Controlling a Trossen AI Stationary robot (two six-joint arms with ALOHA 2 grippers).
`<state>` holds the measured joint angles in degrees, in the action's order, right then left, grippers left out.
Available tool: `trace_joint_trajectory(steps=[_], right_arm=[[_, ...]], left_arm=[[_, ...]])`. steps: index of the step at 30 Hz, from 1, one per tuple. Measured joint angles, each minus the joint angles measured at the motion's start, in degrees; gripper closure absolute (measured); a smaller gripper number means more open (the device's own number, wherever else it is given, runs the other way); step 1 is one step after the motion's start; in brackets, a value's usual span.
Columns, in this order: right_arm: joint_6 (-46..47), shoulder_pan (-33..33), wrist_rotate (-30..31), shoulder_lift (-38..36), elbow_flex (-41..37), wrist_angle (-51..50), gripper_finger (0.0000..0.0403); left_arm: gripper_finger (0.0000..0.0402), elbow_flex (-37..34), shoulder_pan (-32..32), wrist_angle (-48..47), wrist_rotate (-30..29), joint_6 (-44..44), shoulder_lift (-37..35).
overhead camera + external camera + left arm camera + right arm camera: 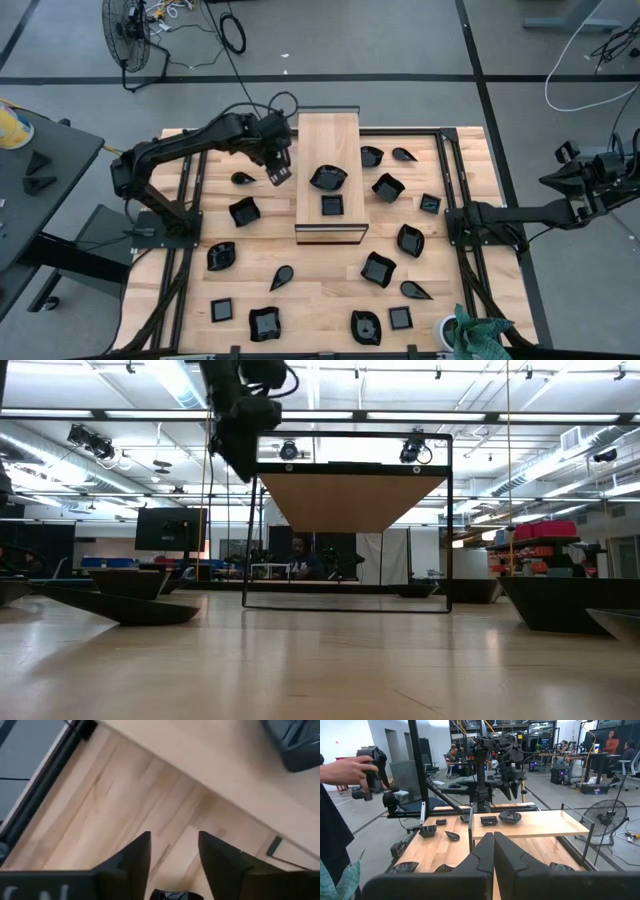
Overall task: Pick & Place Mini shaped plates
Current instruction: Put the drop-shaped plate on the shelf
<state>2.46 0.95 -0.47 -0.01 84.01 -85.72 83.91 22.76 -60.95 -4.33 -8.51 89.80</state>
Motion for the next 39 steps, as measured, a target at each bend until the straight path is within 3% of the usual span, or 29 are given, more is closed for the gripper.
trace_joint_trajectory(steps=[7,20,24,28,39], right_arm=[[0.00,0.00,0.00,0.00,-0.02,-0.01,0.0392],[0.00,0.00,-0.01,0.00,-0.01,-0.01,0.0392],[0.00,0.00,-0.01,0.00,-0.02,-0.02,0.0392],[0.00,0.00,0.00,0.00,-0.02,-0.02,0.0392],[0.00,0.00,0.00,0.00,-0.02,-0.02,0.0392]], left_arm=[[0.0186,-8.12,1.63,-0.77,0.67,0.39,-1.52],[0.0188,-26.09,2.97,6.06,-2.36,5.34,-9.35],[0.0189,-28.36,3.46,6.81,-7.09,13.21,-9.77],[0.0189,-29.62,4.32,6.78,-8.09,20.43,-9.59],[0.0189,-35.02,5.09,9.53,-7.90,23.29,-9.55]])
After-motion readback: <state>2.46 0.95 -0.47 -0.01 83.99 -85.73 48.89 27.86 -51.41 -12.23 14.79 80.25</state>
